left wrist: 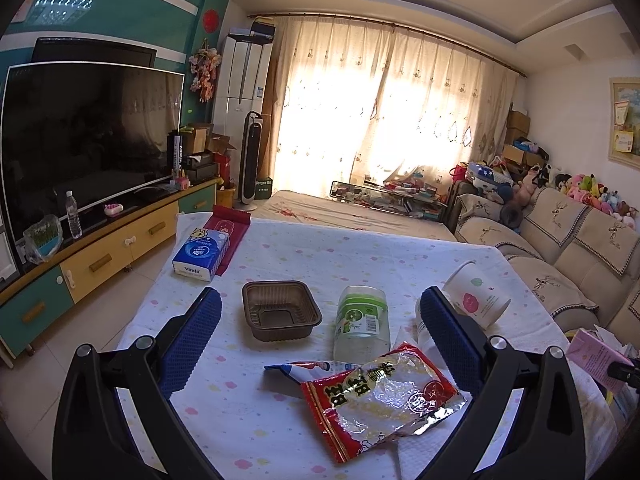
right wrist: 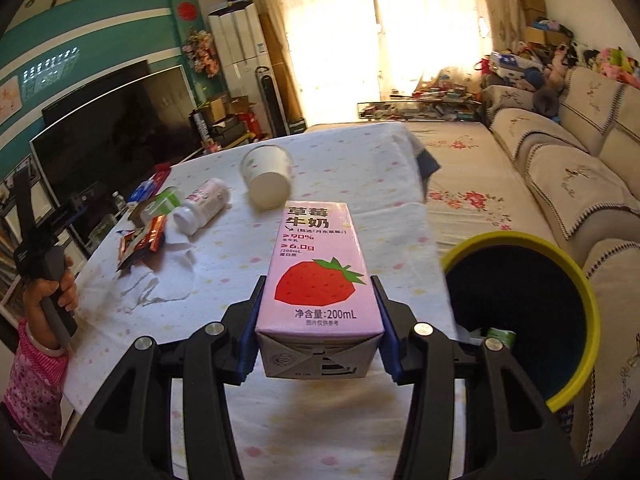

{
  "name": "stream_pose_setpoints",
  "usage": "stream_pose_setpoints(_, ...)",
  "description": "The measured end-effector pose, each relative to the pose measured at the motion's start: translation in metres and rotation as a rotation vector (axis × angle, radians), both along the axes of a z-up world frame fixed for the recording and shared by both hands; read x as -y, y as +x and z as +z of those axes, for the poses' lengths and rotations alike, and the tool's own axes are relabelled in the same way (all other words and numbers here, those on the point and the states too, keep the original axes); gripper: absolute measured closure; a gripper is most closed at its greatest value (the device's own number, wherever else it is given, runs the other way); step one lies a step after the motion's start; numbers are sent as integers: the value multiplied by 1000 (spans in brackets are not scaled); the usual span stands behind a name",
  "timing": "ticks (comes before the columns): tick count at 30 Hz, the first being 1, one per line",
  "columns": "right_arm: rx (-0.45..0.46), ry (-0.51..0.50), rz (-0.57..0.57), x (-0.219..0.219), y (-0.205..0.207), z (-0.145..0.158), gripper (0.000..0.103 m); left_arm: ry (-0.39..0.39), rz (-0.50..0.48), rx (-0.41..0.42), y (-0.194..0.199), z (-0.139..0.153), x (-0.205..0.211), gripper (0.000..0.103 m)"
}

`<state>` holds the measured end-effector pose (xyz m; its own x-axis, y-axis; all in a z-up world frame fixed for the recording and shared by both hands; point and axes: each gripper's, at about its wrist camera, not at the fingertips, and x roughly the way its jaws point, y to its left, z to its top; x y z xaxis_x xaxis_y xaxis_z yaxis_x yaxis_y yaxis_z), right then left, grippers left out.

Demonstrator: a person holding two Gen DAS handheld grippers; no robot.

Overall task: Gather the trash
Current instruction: 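Carry the milk carton over the bin and open the right gripper, then grasp the red snack wrapper with the left gripper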

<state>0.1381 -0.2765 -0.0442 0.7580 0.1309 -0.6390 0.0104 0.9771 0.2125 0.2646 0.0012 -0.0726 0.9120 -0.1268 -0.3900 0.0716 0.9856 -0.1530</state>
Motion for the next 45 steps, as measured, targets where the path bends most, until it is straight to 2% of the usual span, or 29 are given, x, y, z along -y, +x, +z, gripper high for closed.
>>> stream_pose_setpoints(7, -54, -41, -275, 77, -9, -17, 56, 5, 2, 0, 0, 0, -1, 5)
stream_pose_setpoints(15, -127, -51, -415, 114, -8, -47, 53, 24, -1, 2, 0, 1, -1, 5)
stream_pose_setpoints(20, -87, -8, -415, 109, -10, -45, 51, 43, -3, 6, 1, 0, 2, 5)
stream_pose_setpoints(27, 73, 40, -339, 71, -7, -15, 43, 76, -36, 12, 0, 0, 15, 5)
stream_pose_setpoints(29, 102, 41, -316, 60, -3, -9, 43, 62, -71, -16, -2, 1, 20, 5)
stream_pose_setpoints(32, 142, 26, -296, 46, 4, -4, 37, 53, -113, -90, -9, 0, 34, 5)
stream_pose_setpoints(35, 167, 4, -276, 34, 10, -2, 37, 60, -158, -179, -17, -10, 49, 5)
stream_pose_setpoints(39, 191, -6, -264, 28, 10, 0, 35, 135, -217, -258, -14, -28, 70, 5)
stream_pose_setpoints(43, 185, -14, -266, 25, 12, 0, 33, 337, -247, -279, -7, -39, 92, 5)
stream_pose_setpoints(45, 181, -13, -264, 25, 13, 0, 32, 410, -264, -288, -3, -41, 99, 5)
